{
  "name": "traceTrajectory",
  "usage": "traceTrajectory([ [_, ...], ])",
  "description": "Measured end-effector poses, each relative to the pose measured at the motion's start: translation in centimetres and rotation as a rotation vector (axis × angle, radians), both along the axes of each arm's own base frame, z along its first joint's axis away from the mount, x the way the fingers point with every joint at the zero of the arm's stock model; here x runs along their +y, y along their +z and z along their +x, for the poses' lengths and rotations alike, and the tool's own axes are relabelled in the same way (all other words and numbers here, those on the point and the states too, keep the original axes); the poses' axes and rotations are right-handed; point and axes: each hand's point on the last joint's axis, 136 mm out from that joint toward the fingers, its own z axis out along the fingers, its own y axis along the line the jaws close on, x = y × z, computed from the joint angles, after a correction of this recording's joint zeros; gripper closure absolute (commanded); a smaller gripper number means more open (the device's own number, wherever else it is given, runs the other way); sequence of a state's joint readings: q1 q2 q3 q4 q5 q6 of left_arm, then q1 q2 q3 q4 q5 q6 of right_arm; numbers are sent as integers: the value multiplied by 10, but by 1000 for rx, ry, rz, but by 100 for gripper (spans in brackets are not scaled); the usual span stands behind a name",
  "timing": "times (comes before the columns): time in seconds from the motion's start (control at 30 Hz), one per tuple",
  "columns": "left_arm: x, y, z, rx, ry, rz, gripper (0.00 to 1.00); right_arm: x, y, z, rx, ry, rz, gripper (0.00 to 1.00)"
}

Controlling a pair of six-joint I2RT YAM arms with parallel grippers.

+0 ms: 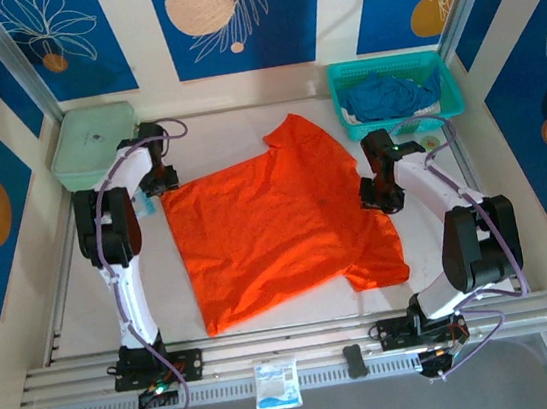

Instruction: Fold and stack the t-shirts

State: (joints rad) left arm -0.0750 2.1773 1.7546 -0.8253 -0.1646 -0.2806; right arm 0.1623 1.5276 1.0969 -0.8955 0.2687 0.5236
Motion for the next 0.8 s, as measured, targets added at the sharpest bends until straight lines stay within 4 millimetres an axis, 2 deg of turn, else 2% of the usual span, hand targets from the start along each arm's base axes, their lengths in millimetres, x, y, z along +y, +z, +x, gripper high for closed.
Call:
traceTrajectory([
  [0.27,7,-21,-3,48,-4,8,58,1,0,0,2,1,8,73],
  [0.6,10,-22,4,41,-7,8,61,1,-7,-9,31,-2,7,74],
  [0.8,6,-23,6,35,-13,-14,70,1,-7,-9,31,-3,7,75],
])
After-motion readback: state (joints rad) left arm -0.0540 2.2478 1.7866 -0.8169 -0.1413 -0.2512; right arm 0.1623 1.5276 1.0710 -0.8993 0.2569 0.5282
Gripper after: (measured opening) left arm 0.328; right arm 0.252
